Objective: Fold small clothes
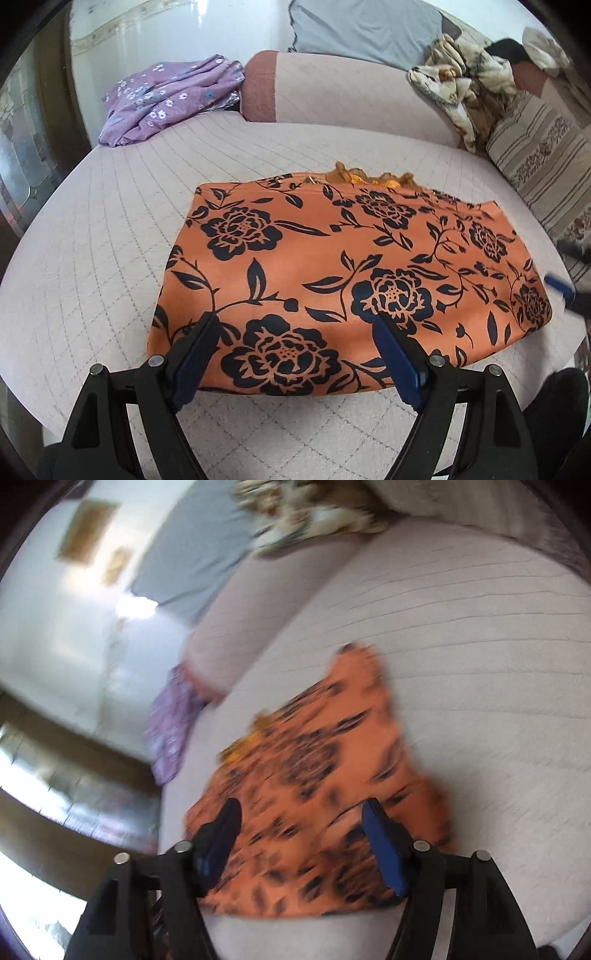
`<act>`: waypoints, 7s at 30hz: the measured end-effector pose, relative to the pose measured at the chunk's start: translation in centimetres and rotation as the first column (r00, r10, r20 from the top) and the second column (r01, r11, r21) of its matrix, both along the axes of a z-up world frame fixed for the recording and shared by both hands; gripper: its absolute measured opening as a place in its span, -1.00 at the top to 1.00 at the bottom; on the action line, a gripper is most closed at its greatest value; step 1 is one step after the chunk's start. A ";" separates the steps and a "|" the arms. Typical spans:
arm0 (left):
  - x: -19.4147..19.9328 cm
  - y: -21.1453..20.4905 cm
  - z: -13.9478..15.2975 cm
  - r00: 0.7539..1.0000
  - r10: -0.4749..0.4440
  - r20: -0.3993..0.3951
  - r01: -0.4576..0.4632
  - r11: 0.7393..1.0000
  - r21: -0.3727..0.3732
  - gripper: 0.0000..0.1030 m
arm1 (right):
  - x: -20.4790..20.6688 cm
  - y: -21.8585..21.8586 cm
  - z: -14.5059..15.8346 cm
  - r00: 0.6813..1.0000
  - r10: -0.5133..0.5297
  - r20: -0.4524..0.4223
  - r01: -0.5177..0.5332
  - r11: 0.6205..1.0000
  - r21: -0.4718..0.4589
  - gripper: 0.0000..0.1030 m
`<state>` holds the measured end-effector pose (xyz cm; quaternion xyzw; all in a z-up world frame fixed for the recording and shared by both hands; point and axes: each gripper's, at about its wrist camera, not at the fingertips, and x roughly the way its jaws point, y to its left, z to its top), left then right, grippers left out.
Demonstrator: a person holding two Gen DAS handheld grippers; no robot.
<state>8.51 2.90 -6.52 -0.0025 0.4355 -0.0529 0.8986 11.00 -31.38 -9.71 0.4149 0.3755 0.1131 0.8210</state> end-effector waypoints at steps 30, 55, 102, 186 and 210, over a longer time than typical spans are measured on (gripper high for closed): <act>0.5 -0.2 -1.2 1.000 0.007 -0.019 -0.007 1.000 -0.025 -0.65 | -1.1 2.3 -2.6 0.979 -0.048 -0.200 0.022 0.992 -0.128 -0.43; 1.8 -3.6 -0.1 0.999 0.019 -0.030 -0.017 0.998 0.064 -0.65 | -4.5 0.4 -4.1 0.965 -0.164 -0.203 0.184 0.980 0.081 -0.44; 3.8 -5.1 -4.4 0.991 0.019 -0.133 -0.003 0.993 0.115 -0.65 | -3.1 -2.0 -3.6 0.962 -0.215 -0.171 0.222 0.975 0.027 -0.47; 4.9 -2.2 -2.0 0.999 0.010 -0.042 -0.008 0.999 0.036 -0.83 | 1.7 1.7 2.2 0.986 -0.139 -0.096 0.112 0.963 -0.245 0.70; 0.5 17.5 -0.8 0.938 0.344 -0.035 -0.316 0.810 -0.494 -0.79 | 4.0 34.2 2.7 0.809 0.584 -0.064 -0.548 0.712 -0.439 -0.42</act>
